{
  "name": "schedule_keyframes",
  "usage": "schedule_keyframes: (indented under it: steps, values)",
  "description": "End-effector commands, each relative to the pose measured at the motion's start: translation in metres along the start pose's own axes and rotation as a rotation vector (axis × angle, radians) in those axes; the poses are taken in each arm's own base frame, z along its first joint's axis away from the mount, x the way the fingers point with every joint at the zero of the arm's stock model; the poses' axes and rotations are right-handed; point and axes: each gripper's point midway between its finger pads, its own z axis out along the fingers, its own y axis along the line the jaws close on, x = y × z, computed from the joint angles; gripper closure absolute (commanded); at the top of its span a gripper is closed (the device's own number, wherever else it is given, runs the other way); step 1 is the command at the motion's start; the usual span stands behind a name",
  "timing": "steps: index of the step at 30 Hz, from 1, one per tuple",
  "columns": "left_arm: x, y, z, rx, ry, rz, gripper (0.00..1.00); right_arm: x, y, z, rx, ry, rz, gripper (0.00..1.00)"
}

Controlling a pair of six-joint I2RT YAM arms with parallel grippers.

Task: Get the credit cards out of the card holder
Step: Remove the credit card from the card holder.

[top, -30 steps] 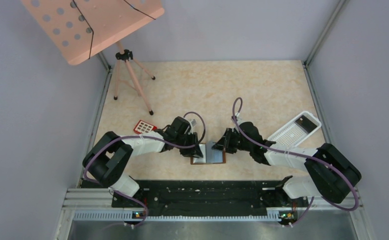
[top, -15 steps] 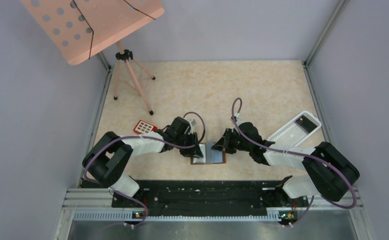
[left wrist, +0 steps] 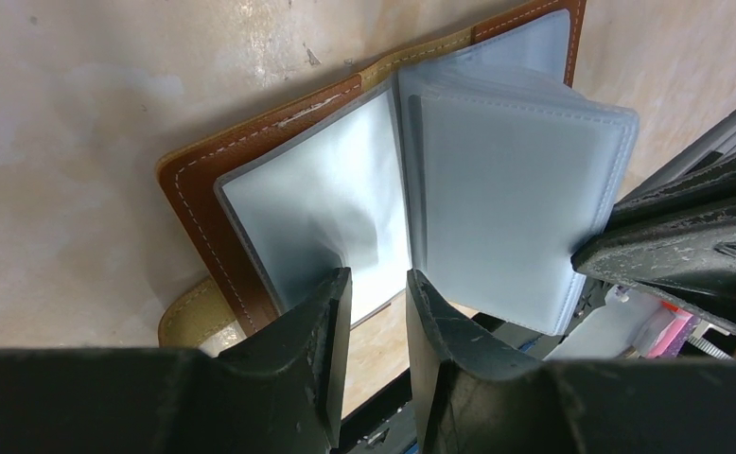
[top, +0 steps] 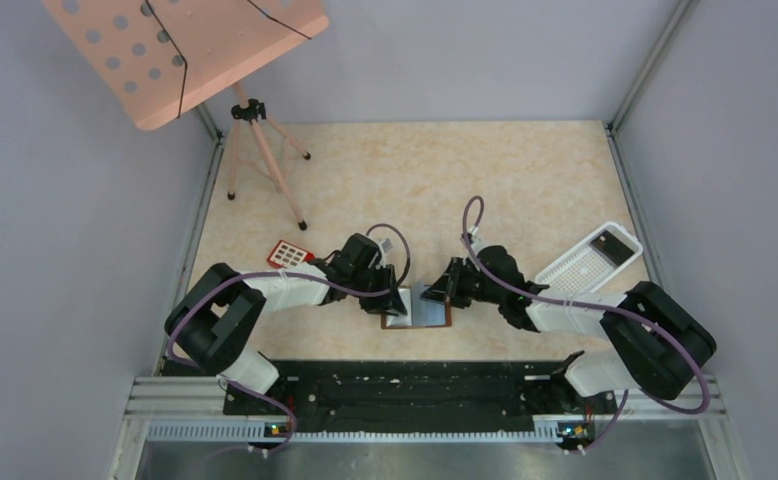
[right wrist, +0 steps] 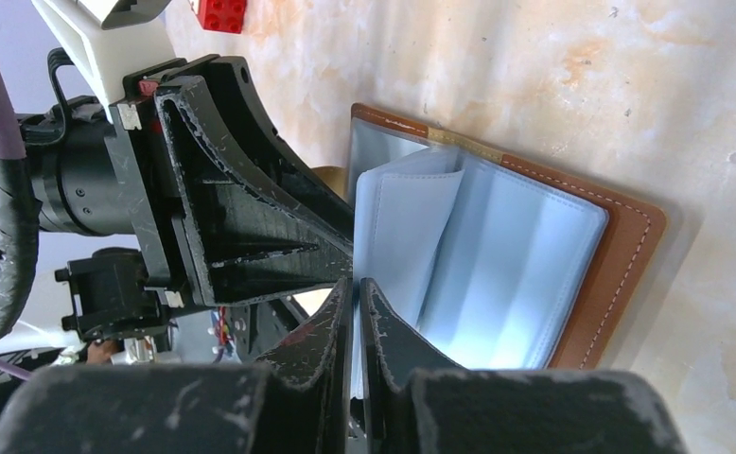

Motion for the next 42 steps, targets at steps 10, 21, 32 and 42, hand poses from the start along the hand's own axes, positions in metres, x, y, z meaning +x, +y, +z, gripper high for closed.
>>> schedule_keyframes:
  steps: [10, 21, 32, 42]
  values:
    - [0.007, 0.011, 0.001, -0.036, 0.01, -0.01, 0.66, 0.003, 0.011, 0.003, -0.063, 0.002, -0.008, 0.93]
    - [0.008, 0.01, 0.0, -0.032, 0.014, -0.002, 0.65, 0.001, 0.016, 0.002, -0.074, -0.004, -0.014, 0.88]
    - [0.008, 0.008, -0.002, -0.026, 0.02, 0.01, 0.64, -0.001, 0.019, 0.0, -0.088, -0.014, -0.015, 0.82]
    - [0.008, 0.009, -0.002, -0.03, 0.02, 0.007, 0.64, 0.001, 0.019, 0.0, -0.109, -0.018, -0.014, 0.9]
